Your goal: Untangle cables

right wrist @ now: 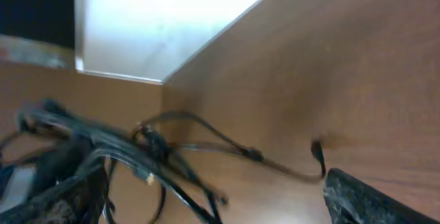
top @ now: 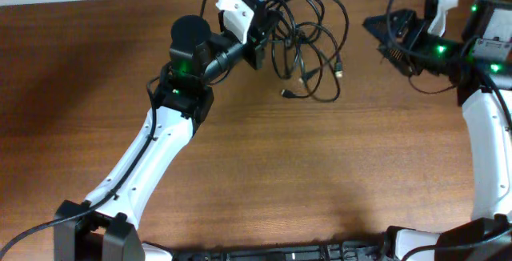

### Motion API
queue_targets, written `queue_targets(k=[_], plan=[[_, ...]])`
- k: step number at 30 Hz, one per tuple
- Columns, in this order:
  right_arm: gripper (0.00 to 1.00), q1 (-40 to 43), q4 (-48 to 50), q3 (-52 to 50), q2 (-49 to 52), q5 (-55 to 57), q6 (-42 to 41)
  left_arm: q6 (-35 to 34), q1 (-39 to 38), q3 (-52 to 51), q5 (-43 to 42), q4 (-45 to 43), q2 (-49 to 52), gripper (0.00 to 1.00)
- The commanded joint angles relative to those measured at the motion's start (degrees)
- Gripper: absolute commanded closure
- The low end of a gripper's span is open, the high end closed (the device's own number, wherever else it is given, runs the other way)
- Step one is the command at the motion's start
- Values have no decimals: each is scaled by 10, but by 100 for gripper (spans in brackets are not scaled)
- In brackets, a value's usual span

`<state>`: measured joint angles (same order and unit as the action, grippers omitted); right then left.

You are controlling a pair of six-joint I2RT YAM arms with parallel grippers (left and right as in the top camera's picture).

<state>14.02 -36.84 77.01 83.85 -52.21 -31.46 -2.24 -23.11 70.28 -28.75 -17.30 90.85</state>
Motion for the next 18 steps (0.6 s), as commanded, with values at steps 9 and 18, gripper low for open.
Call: queue_targets(k=[9, 18], plan=[[1, -118, -73, 2, -5, 85, 70, -257, 3, 4, 330, 31, -18, 100], [1, -161, -21, 2, -5, 104, 105, -376, -24, 4, 293, 31, -18, 100]])
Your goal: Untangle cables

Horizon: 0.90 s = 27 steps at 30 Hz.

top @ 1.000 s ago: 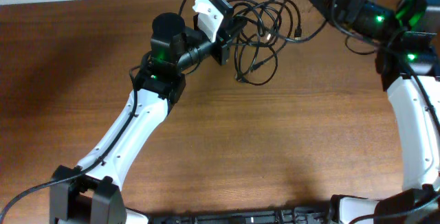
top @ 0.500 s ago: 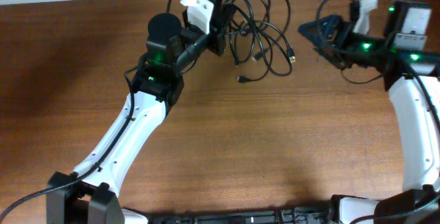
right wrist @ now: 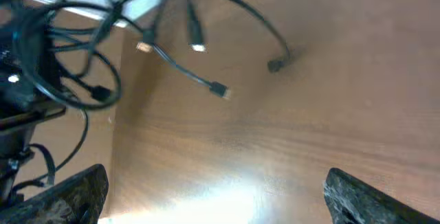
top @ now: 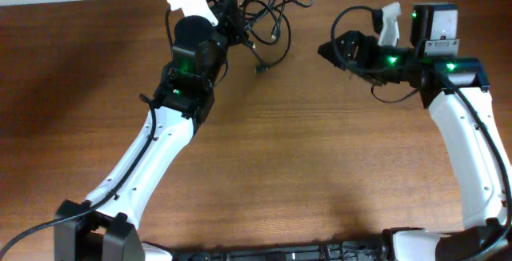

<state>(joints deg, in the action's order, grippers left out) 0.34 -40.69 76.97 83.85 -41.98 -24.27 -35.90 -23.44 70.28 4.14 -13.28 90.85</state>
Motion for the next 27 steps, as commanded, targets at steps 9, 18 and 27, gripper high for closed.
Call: queue_targets(k=[9, 18, 27], plan=[[30, -104, 153, 3, -5, 58, 63, -39, -102, 4, -44, -9, -18, 100], [96, -92, 146, 3, -39, -81, 104, -29, -54, 4, 161, -5, -18, 100], [96, -92, 119, 3, -137, -98, 133, -40, 50, 4, 209, -8, -18, 100]])
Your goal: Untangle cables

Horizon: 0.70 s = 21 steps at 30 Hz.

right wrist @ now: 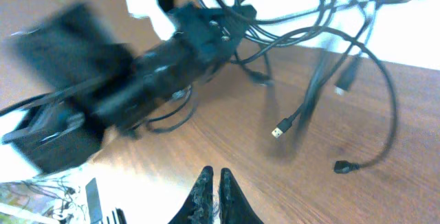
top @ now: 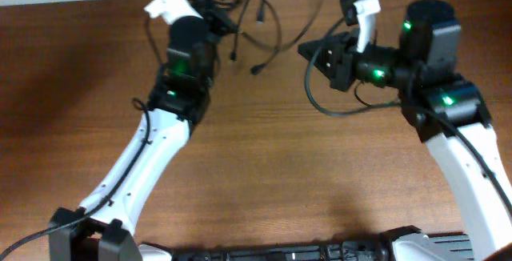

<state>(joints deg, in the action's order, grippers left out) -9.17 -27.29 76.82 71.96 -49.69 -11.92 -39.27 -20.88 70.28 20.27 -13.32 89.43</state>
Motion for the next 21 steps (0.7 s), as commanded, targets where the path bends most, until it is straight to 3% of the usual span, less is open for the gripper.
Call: queue_targets(k=[1, 4, 6, 11, 12, 14, 19, 20, 21], plan=[[94, 3, -27, 4, -16, -10, 9, -7, 24, 4, 36, -14, -4, 100], [40, 2, -95, 4, -8, 114, 10, -6, 24, 4, -115, -43, -4, 100], [22, 2, -107, 4, -7, 174, 10, -6, 24, 4, -217, -47, -4, 100], [14, 2, -98, 4, -1, 212, 10, -6, 24, 4, -357, -73, -4, 100], [8, 2, -95, 4, 2, 225, 10, -6, 23, 4, -370, -73, -4, 100], [6, 2, -88, 4, 7, 192, 10, -6, 10, 4, -372, -72, -4, 100], [7, 2, -83, 4, 20, 169, 10, -6, -38, 4, -372, -73, -4, 100], [35, 2, -83, 4, 24, 169, 10, -6, -48, 4, -369, -73, -4, 100], [85, 2, -86, 4, 24, 169, 10, -6, -57, 4, -349, -72, -4, 100]])
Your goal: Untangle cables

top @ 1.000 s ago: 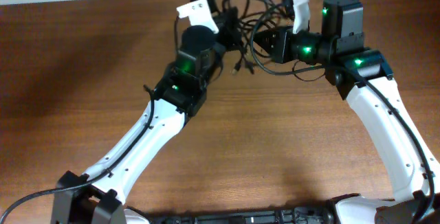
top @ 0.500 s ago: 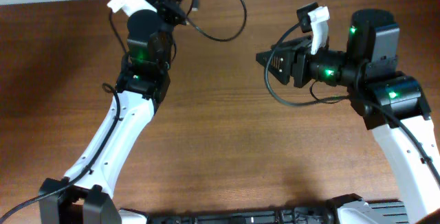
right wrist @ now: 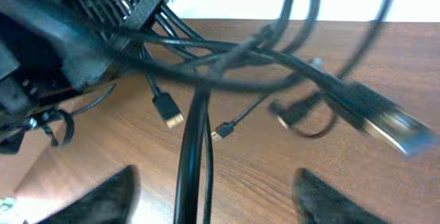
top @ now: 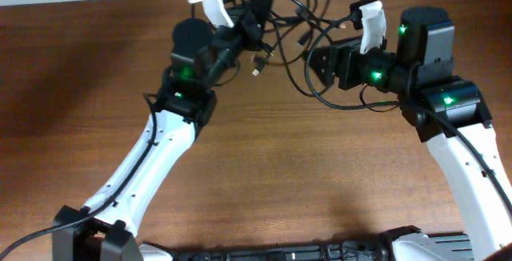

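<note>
A tangle of black cables [top: 290,14] hangs above the far edge of the table, between my two grippers. My left gripper [top: 254,6] is shut on the bundle from the left; it also shows in the right wrist view [right wrist: 103,7] with strands fanning out of it. My right gripper [top: 317,58] faces it from the right. Its fingers [right wrist: 103,196] stand wide open, and one thick black cable [right wrist: 194,155] runs down between them, touching neither. A blurred silver-tipped plug [right wrist: 395,126] and a small gold-tipped connector [right wrist: 169,111] dangle from the tangle.
The brown wooden table [top: 264,173] ends at a white strip just behind the cables. A loop of cable [top: 336,101] sags below my right gripper. Both arms' white links reach in from the near corners.
My right gripper was shut and now is open, with a thick cable between its fingers. My left gripper has moved right with the bundle, closer to the right one.
First my left gripper held the tangle at the far middle of the table while my right gripper was open at the far right. Then the tangle was at the far edge and the right gripper nearer. Later the right gripper was shut beside the bundle; now it is open.
</note>
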### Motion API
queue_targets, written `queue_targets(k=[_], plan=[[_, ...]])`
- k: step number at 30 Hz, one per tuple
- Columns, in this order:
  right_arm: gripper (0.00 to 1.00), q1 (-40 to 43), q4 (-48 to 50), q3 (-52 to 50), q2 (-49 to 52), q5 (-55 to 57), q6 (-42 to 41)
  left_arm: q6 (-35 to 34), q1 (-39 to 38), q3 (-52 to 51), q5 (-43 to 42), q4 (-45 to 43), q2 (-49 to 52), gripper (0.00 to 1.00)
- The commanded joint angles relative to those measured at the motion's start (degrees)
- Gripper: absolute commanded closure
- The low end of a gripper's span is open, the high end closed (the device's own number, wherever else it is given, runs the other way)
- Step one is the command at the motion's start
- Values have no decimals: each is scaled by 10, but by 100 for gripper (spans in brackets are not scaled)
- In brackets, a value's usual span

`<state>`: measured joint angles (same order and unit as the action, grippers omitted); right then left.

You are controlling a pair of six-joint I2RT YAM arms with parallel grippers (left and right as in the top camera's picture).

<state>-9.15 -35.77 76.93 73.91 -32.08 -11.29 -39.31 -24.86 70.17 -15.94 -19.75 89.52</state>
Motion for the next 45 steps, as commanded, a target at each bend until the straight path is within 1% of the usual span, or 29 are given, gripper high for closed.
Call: queue_targets(k=[1, 2, 4, 5, 6, 7, 8, 10, 11, 12, 13, 14, 15, 16, 17, 20, 22, 24, 25, 28, 29, 32, 35, 38, 39, 41, 42, 45], plan=[[96, 2, -6, 3, 5, -7, 3, -5, -19, 5, 44, -8, -5, 100], [96, 2, -14, 3, 4, -7, 3, -5, -19, 5, 66, -9, -5, 100], [96, 2, -38, 3, 2, -25, 9, -5, -19, 5, 195, -15, -5, 100], [96, 2, -47, 3, 0, -63, 40, -5, -19, 5, 276, -20, -5, 100], [96, 2, -51, 3, -3, -97, 69, -5, -19, 5, 335, -25, -5, 100], [96, 2, -53, 3, -6, -113, 81, -5, -19, 5, 373, -30, -5, 100], [96, 2, -54, 3, -7, -112, 81, -5, -19, 5, 395, -35, -5, 100], [96, 2, -62, 3, -7, -108, 81, -5, -19, 5, 398, -38, -5, 100], [96, 2, -72, 3, -7, -77, 78, -5, -19, 5, 387, -38, -5, 100], [61, 2, -82, 3, -7, -43, 78, -5, -19, 5, 356, -38, -5, 100], [24, 2, -96, 3, -7, 37, 52, 8, -19, 5, 305, -40, -5, 100], [17, 2, -105, 3, -7, 96, 24, 30, -19, 5, 263, -43, -5, 100], [13, 2, -112, 3, -7, 155, 2, 66, -19, 5, 202, -50, -5, 100], [11, 2, -110, 3, -7, 204, -18, 104, -19, 5, 138, -51, -5, 100], [10, 2, -100, 3, -7, 225, -27, 120, -19, 5, 108, -51, -5, 100], [9, 2, -49, 4, -7, 245, -27, 163, -19, 5, 9, -45, -5, 100], [9, 2, -8, 4, -9, 269, -28, 191, -19, 5, -33, -37, -5, 100], [8, 2, 33, 4, -9, 266, -27, 226, -19, 5, -106, -36, -5, 100], [7, 2, 50, 4, -9, 261, -27, 232, -19, 5, -141, -35, -5, 100], [5, 2, 71, 4, -9, 238, -27, 232, -19, 5, -156, -21, -5, 100], [5, 2, 74, 4, -9, 235, -27, 238, -19, 5, -175, -21, -5, 100], [0, 2, 80, 4, -9, 235, -27, 238, -19, 5, -221, -24, -5, 100], [1, 2, 79, 3, -4, 238, -15, 238, -19, 5, -287, -53, -5, 100], [1, 2, 79, 3, 8, 292, -8, 238, -19, 5, -377, -110, -5, 100], [1, 2, 78, 3, 9, 332, -15, 238, -19, 5, -406, -127, -5, 100], [1, 2, 77, 3, 8, 402, -19, 238, -18, 5, -413, -130, -5, 100], [1, 2, 74, 3, 8, 459, -33, 238, -11, 5, -413, -130, -5, 100], [1, 4, 66, 3, 8, 527, -34, 235, 10, 5, -414, -130, -8, 100]])
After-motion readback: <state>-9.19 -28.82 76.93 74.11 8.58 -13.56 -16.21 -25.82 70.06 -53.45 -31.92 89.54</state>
